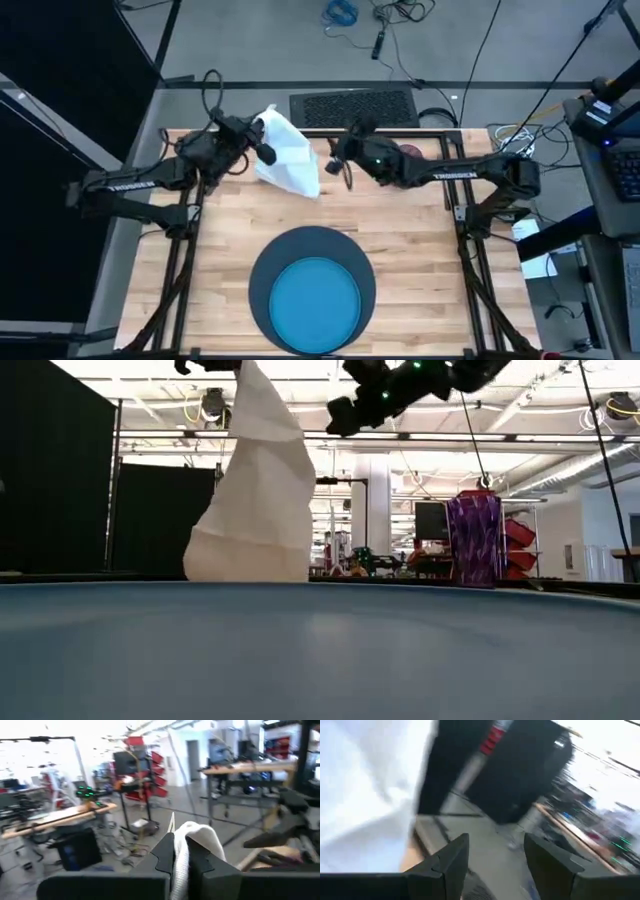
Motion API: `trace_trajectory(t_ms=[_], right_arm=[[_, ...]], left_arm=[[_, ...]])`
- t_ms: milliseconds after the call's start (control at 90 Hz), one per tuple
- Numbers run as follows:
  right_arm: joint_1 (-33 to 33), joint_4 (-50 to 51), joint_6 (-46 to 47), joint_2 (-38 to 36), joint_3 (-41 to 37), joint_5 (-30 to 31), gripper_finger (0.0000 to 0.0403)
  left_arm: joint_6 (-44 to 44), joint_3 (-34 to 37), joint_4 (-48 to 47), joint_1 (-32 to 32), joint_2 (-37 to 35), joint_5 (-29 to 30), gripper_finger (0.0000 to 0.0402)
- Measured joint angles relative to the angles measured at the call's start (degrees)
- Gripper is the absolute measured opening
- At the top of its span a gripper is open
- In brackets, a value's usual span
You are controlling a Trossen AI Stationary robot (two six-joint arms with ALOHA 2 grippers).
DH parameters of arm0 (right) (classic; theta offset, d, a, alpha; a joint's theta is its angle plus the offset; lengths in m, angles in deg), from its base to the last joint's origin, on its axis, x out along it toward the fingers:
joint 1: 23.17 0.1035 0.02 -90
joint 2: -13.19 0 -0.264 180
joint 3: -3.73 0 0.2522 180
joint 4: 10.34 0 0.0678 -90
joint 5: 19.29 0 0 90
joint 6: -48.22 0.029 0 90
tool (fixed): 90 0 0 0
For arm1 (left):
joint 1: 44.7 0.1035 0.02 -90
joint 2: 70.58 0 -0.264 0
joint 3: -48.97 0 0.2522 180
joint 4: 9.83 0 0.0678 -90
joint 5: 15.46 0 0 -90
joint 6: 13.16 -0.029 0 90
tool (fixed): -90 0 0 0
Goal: Set table place
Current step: Fold the white napkin
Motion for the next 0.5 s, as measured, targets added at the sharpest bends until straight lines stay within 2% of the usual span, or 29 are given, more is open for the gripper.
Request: trace_trajectory(t_ms=[56, 167, 211, 389, 500], right_arm=[[0.0, 3.6, 0.2, 0.1, 1.3, -4.6, 0.0178], [-0.3, 7.7, 1.3, 0.8, 1.3, -20.5, 0.0178], [-0.3, 7.5, 1.3, 1.4, 1.3, -24.0, 0.0178], [-0.8, 6.1, -0.3, 6.3, 1.2, -22.3, 0.0178], [-0.8, 2.1, -1.7, 8.9, 1.2, -18.0, 0.0178]], left_arm=[[-0.8, 0.0, 0.7, 1.1, 0.0, 0.2, 0.0], [-1.0, 0.0, 1.6, 2.9, 0.0, 0.8, 0.0], [-0.9, 0.0, 1.6, 3.5, 0.0, 0.8, 0.0], [-0.8, 0.0, 1.5, 3.4, 0.0, 0.7, 0.0], [-0.8, 0.0, 1.1, 2.7, 0.0, 0.4, 0.0]])
